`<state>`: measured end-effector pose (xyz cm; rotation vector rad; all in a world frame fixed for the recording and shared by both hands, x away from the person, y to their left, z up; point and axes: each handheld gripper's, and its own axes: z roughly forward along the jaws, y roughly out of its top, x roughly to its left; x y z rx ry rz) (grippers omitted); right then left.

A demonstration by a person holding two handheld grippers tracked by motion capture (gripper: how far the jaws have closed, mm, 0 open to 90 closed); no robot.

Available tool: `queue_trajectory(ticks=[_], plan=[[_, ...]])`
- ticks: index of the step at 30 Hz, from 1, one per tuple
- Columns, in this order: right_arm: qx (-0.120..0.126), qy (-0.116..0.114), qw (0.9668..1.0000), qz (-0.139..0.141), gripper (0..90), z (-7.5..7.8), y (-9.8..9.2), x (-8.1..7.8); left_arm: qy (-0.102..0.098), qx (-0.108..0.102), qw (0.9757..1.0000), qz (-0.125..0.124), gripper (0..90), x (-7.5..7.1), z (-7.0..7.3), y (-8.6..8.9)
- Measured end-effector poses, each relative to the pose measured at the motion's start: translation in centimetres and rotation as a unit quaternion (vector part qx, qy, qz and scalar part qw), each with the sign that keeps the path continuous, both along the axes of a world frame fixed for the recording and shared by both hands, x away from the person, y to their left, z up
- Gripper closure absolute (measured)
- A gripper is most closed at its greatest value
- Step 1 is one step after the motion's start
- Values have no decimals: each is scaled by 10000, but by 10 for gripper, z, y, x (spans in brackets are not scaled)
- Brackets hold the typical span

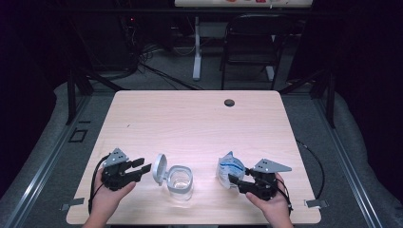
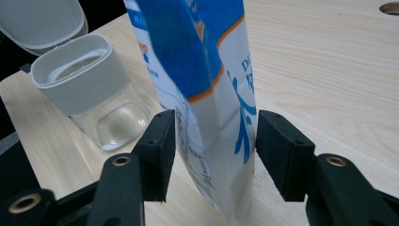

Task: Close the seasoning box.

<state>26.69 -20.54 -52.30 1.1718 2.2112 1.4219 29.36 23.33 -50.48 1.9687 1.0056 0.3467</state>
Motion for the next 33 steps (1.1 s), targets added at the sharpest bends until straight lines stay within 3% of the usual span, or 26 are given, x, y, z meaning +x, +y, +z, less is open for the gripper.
queue_trajectory(ticks=[4,8,21,29,33], plan=[[-19,35,10000,-13,474,-4,0,0,-15,-43,10000,15,578,0,-1,1],[121,78,9999,-63,456,-10,0,0,44,-51,10000,31,577,1,-3,2],[102,223,9997,-13,395,-21,3,2,10,-1,10000,18,569,1,-3,2],[210,444,9988,-30,349,-30,6,7,-9,-6,10000,17,568,1,-3,2],[137,516,9986,-17,349,-34,8,9,-14,-3,10000,14,567,1,-3,1]])
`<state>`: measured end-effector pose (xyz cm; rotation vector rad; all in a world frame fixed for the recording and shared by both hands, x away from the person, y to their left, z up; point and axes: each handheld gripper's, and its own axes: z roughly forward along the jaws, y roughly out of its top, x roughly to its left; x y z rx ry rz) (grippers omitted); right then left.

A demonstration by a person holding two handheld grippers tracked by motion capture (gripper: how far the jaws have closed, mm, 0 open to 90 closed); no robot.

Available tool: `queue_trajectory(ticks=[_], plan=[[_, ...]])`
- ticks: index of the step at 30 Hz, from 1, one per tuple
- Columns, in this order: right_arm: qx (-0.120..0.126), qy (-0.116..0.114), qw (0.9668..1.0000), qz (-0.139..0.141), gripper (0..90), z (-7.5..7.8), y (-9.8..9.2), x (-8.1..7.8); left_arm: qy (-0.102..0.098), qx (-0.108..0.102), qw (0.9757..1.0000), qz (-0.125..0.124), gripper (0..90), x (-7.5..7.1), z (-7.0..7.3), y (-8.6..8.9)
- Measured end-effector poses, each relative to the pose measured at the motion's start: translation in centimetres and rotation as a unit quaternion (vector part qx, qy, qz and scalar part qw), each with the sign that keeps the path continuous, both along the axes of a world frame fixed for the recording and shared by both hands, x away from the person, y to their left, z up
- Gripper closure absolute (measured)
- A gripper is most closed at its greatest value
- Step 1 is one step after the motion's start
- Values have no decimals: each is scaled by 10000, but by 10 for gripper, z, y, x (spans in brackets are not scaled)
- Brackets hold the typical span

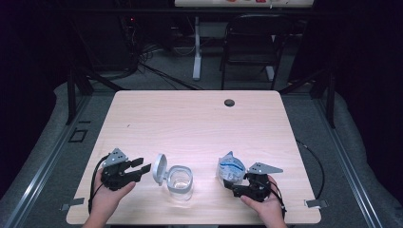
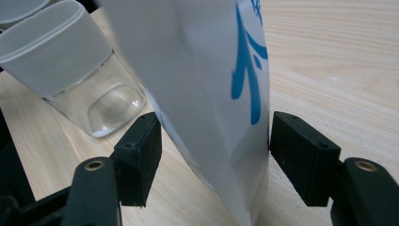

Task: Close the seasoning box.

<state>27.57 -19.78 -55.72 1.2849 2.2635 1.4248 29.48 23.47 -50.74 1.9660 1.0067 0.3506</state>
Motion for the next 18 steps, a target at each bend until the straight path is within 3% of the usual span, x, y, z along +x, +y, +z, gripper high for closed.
queue_trajectory(ticks=[18], plan=[[117,238,9996,-28,336,-11,2,5,-3,-11,10000,4,567,0,0,0]])
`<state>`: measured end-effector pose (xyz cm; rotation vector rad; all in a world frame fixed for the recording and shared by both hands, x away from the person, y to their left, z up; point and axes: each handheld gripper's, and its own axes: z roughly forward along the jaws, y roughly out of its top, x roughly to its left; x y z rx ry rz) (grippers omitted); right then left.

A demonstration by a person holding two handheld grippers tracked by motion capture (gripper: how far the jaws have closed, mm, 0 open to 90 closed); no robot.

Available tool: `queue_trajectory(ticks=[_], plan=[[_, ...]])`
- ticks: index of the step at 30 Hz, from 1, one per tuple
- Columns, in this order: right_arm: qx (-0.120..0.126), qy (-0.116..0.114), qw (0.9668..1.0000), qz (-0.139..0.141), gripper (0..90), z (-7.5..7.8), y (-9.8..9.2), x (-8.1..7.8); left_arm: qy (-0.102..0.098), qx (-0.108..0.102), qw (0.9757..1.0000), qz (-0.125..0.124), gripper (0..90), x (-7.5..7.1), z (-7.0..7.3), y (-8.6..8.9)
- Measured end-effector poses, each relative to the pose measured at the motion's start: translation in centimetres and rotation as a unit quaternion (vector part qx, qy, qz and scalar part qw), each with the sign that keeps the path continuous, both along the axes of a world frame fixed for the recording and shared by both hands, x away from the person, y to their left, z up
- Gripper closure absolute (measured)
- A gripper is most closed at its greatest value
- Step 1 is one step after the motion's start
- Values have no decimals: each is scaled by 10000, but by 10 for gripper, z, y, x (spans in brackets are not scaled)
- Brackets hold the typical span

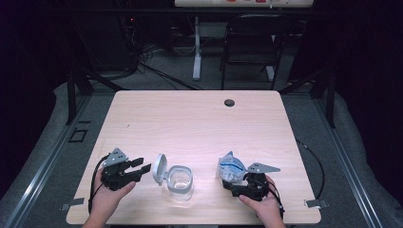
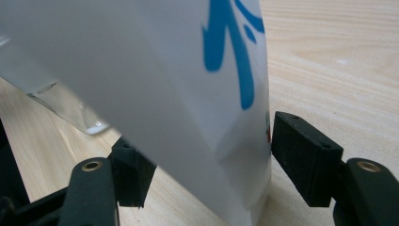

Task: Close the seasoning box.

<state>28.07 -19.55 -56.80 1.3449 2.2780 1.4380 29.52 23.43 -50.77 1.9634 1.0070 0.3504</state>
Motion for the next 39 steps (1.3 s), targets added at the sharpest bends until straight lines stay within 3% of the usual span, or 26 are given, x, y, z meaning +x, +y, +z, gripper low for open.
queue_trajectory(ticks=[3,14,27,30,39], plan=[[-91,31,10000,-10,339,-2,0,0,7,-5,10000,1,567,0,0,0],[-70,86,9999,9,347,-6,1,1,5,8,10000,-4,567,0,0,1],[13,-43,10000,-19,351,-13,2,2,4,20,10000,4,567,1,0,1],[-94,-99,9999,-8,354,-13,1,2,0,16,10000,8,567,0,0,1],[31,-145,9999,25,368,-16,2,2,8,12,10000,8,567,0,0,1]])
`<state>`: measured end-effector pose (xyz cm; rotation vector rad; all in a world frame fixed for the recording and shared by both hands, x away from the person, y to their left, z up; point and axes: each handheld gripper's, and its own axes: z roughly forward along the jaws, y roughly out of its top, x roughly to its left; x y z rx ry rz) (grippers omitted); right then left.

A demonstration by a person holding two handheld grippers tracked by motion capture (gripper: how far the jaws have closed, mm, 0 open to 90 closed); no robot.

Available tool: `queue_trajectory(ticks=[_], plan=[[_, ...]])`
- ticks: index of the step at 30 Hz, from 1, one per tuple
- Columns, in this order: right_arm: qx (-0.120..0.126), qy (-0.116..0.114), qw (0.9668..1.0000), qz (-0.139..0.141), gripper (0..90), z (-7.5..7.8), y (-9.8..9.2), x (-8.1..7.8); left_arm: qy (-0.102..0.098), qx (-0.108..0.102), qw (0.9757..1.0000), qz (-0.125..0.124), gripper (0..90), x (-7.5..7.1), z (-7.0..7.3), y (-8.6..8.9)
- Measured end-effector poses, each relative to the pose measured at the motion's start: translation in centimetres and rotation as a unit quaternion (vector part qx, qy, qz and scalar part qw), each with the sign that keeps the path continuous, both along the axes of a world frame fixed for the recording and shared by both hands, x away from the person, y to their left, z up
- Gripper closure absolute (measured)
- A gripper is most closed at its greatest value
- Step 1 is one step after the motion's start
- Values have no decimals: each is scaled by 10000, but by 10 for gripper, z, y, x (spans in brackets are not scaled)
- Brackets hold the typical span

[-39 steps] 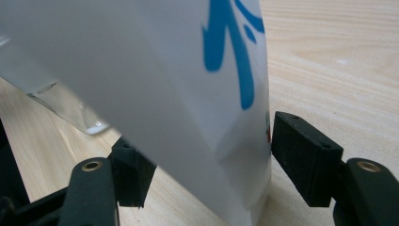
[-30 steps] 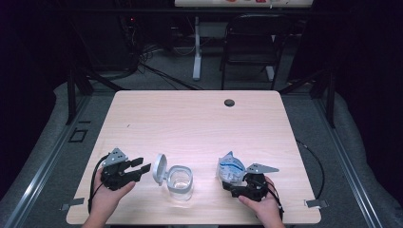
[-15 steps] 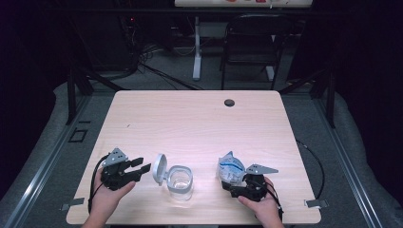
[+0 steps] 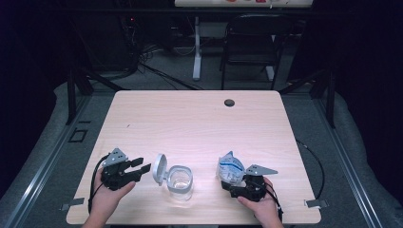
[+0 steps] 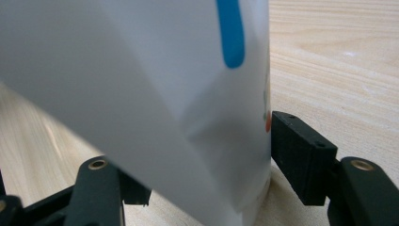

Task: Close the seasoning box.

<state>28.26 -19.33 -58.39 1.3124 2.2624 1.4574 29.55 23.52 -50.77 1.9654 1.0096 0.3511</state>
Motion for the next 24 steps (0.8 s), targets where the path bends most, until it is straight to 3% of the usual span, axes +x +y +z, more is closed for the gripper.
queue_trajectory(ticks=[7,24], plan=[[-147,-10,9999,84,397,1,-2,1,13,-8,10000,-1,567,0,0,1],[-34,-63,9998,193,444,1,-3,2,5,-16,10000,5,567,0,1,2]])
